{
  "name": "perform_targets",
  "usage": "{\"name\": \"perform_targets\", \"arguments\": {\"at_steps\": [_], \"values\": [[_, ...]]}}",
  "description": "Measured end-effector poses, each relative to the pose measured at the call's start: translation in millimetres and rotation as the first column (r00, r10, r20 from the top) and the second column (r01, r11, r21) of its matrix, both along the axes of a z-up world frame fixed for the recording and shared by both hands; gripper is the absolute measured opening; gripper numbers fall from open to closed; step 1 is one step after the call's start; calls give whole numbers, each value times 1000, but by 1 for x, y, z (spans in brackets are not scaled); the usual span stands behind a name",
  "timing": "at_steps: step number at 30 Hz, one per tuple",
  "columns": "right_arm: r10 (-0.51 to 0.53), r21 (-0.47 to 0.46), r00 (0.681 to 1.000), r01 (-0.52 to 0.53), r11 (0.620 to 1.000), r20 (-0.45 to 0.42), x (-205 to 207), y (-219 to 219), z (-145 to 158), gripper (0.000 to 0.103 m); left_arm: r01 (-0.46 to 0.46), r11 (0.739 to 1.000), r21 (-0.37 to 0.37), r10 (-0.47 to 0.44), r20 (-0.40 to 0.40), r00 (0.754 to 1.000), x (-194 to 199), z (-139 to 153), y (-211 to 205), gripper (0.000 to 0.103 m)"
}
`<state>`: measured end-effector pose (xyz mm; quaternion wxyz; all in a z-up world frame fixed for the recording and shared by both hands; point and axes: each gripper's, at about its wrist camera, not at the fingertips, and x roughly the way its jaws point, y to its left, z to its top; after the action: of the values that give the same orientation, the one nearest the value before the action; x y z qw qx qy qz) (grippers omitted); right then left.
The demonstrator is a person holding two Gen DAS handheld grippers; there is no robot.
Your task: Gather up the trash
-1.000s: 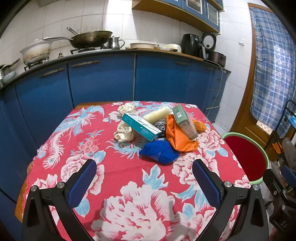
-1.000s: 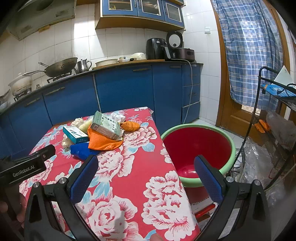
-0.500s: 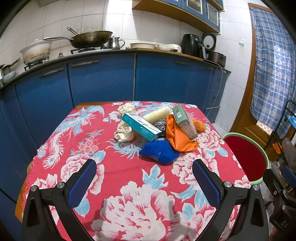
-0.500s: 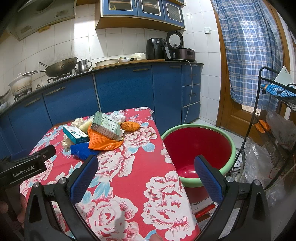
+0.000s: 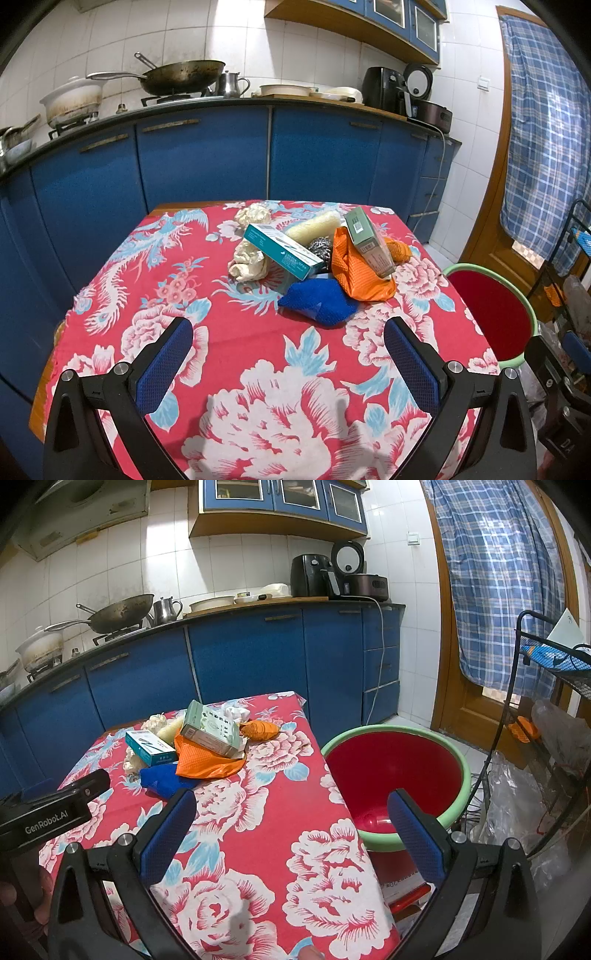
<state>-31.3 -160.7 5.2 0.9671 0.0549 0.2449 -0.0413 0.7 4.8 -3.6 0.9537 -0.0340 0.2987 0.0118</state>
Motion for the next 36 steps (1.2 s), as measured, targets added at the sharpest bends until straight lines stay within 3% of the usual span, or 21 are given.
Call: {"name": "perform_targets", "arguments": {"at_steps": [36], "values": [[-2,10,1000,3,1000,-11,1,-2,-3,102,-2,1000,3,3,-36,999,11,-8,-5,103]]}}
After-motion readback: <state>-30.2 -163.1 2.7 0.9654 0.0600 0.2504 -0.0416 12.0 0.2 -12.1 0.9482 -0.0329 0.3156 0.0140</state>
